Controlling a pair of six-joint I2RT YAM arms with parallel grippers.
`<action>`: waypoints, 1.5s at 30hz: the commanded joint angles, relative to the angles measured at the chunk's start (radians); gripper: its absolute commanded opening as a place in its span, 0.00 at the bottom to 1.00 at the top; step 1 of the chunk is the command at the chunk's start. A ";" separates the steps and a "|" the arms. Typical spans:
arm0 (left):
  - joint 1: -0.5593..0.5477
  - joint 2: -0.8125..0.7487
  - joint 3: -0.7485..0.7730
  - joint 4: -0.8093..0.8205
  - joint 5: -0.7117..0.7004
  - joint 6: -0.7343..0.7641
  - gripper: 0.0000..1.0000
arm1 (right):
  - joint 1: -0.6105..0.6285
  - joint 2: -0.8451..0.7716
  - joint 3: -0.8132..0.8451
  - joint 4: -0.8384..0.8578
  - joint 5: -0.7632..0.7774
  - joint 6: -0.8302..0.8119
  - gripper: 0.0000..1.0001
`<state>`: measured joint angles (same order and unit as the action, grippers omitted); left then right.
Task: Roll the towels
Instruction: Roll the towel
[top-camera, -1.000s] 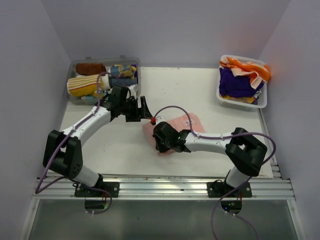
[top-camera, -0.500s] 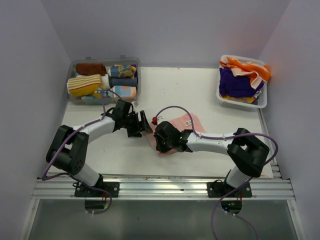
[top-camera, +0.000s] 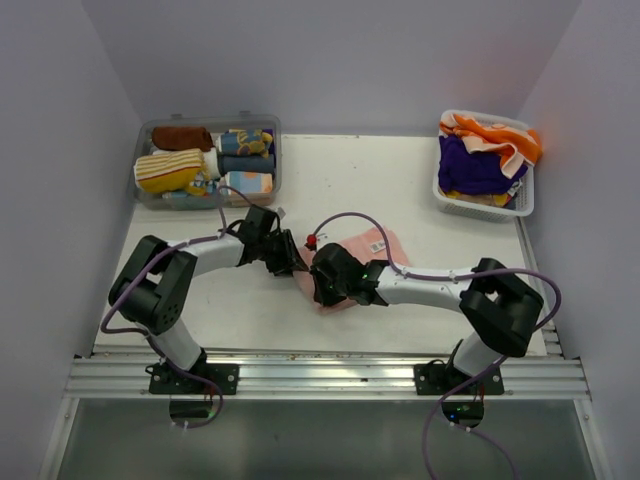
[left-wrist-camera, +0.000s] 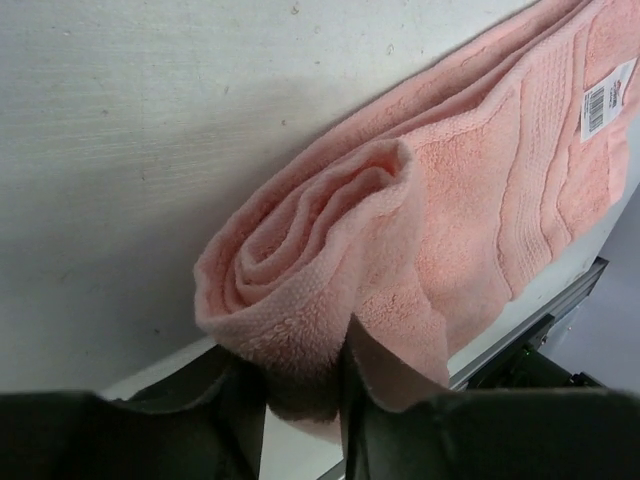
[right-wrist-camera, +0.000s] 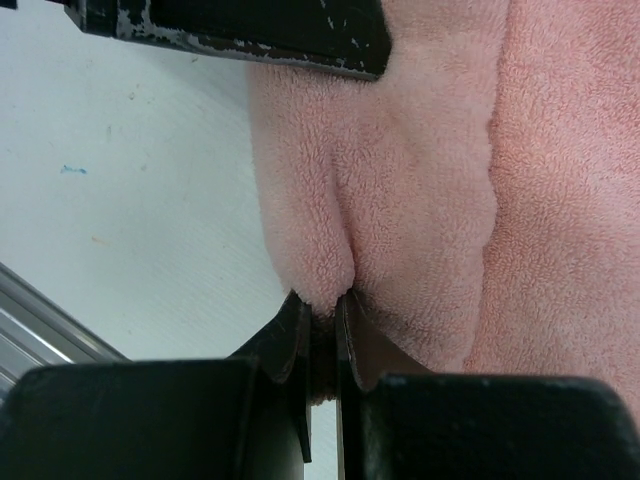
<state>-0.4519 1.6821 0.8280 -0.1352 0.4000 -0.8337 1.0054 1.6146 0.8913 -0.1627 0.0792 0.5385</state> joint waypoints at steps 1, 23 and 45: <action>-0.008 0.011 0.028 0.014 -0.044 -0.030 0.30 | -0.002 -0.047 -0.002 -0.024 0.001 0.002 0.00; -0.013 -0.085 0.028 -0.116 -0.095 -0.067 0.00 | 0.085 0.033 0.244 -0.173 0.175 -0.192 0.63; -0.010 -0.131 0.036 -0.167 -0.119 -0.079 0.00 | 0.118 0.170 0.287 -0.089 0.187 -0.187 0.00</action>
<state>-0.4614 1.6016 0.8402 -0.2794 0.2871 -0.8989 1.1255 1.8252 1.1778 -0.3016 0.3157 0.3210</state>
